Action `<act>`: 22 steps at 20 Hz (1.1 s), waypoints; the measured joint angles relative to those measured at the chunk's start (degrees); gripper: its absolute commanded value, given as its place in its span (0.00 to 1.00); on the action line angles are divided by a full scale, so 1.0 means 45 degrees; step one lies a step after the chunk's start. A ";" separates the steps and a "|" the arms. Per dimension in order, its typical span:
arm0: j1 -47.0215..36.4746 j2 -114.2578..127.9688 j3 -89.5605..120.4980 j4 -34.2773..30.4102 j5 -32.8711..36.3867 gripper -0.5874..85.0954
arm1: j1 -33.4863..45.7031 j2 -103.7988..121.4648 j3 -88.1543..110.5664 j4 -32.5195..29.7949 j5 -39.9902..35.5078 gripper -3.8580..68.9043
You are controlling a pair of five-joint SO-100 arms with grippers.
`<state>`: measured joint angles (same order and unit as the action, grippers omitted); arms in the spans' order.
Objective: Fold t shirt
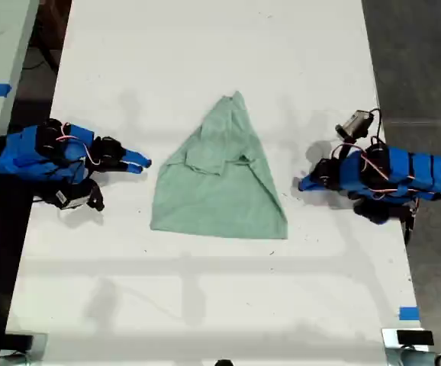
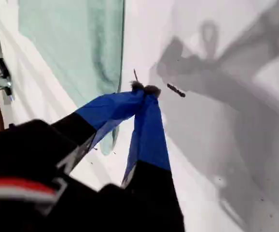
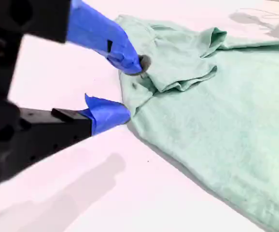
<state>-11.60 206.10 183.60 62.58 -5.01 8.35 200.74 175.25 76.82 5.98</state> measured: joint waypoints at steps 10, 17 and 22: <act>0.0000 0.0000 0.0000 0.0000 0.0000 0.16 | -0.0254 -0.0723 -0.1055 0.0605 -0.0215 0.20; 0.0000 0.0000 0.0000 0.0000 0.0000 0.16 | -0.2031 -1.1621 -0.6797 -0.1719 -0.0371 0.31; 0.0000 0.0000 0.0000 0.0000 0.0000 0.16 | -0.2539 -1.6387 -0.7422 -0.5488 -0.1113 0.32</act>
<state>-11.60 206.10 183.60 62.58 -5.01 -3.08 127.00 141.86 52.12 0.97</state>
